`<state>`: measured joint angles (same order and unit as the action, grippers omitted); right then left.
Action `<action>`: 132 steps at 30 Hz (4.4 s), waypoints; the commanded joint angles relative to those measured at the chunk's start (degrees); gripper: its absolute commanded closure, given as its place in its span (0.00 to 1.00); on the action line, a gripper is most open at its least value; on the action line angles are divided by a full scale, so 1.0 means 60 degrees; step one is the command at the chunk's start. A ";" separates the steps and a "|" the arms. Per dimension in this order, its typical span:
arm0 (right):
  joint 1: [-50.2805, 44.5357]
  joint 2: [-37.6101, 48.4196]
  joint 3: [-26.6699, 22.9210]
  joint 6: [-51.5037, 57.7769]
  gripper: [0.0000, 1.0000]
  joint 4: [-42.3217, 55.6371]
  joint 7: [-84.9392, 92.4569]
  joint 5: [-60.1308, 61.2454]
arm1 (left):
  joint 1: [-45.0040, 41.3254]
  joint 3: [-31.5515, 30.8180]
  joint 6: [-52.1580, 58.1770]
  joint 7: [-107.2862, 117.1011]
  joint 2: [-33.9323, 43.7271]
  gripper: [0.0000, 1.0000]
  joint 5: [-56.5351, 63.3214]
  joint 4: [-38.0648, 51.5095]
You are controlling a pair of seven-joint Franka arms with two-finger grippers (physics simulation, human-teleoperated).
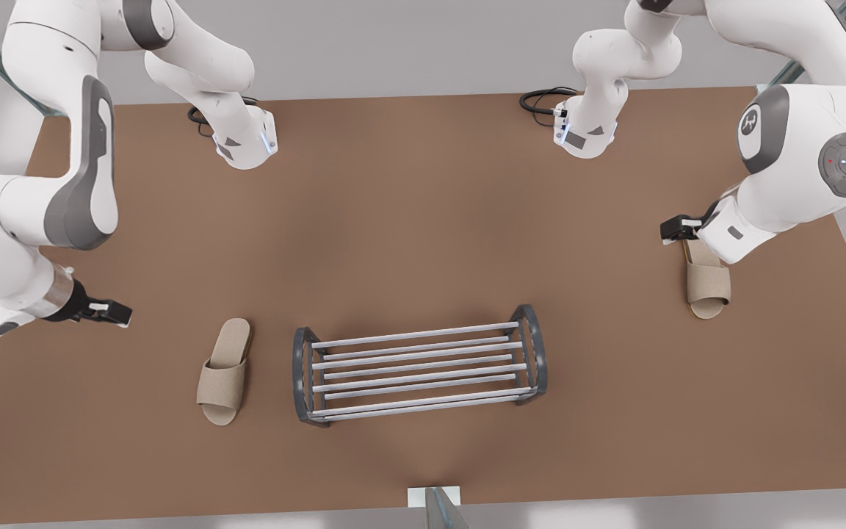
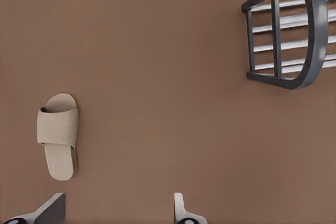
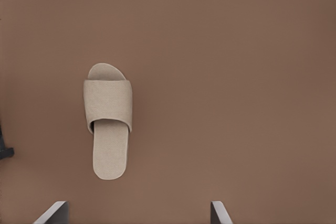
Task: Place the right shoe on the shoe rack with the right arm, and place the left shoe on the shoe rack with the left arm
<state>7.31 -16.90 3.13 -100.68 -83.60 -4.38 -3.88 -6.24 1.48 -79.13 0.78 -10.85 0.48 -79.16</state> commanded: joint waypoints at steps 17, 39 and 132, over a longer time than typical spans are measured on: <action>0.0203 0.2010 -0.0024 -0.5029 0.00 -0.4946 -0.6579 0.2668 | -0.0586 0.6067 -1.0850 -2.4090 0.1412 0.00 -2.0277 -1.2704; -0.1481 -0.0802 0.0166 -1.5242 0.00 -0.6238 1.1995 1.7566 | 0.1231 0.9041 -0.6733 -1.8851 0.0812 0.00 -1.8391 -1.4492; -0.2492 0.1307 0.0033 -1.6238 0.79 -0.2971 1.5643 2.7425 | 0.3384 0.2405 -0.8974 -1.4704 -0.1151 0.72 -2.2448 -0.9805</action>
<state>-7.41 -11.47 1.92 -176.91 -101.46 100.55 160.68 14.01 16.09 -131.91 -84.39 -18.18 -134.14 -138.09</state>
